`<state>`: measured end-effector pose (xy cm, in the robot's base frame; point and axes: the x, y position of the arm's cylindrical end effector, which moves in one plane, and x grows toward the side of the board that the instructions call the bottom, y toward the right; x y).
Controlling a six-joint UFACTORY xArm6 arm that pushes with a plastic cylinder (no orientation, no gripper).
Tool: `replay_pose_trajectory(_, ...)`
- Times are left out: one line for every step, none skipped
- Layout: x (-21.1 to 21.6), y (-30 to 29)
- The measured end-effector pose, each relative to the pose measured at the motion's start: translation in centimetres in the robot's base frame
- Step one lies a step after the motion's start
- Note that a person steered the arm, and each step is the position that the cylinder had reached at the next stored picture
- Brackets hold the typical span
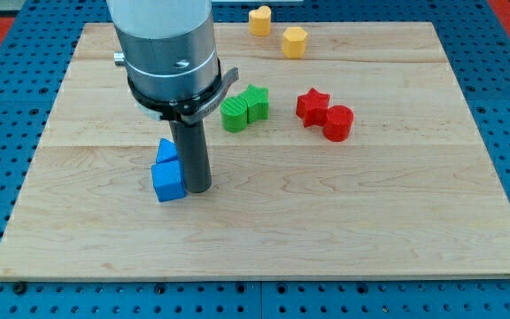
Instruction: Move the blue traingle to the top left
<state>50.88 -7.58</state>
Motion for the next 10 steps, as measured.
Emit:
replay_pose_trajectory(-1.3, -4.2)
replay_pose_trajectory(-5.3, -4.1)
replay_pose_trajectory(-8.8, -4.0)
replay_pose_trajectory(-9.7, -0.1)
replay_pose_trajectory(-15.6, -2.6)
replay_pose_trajectory(-15.9, -3.9)
replay_pose_trajectory(-13.0, -2.9)
replay_pose_trajectory(-13.0, -7.1)
replay_pose_trajectory(-14.2, -12.5)
replay_pose_trajectory(-13.1, -14.8)
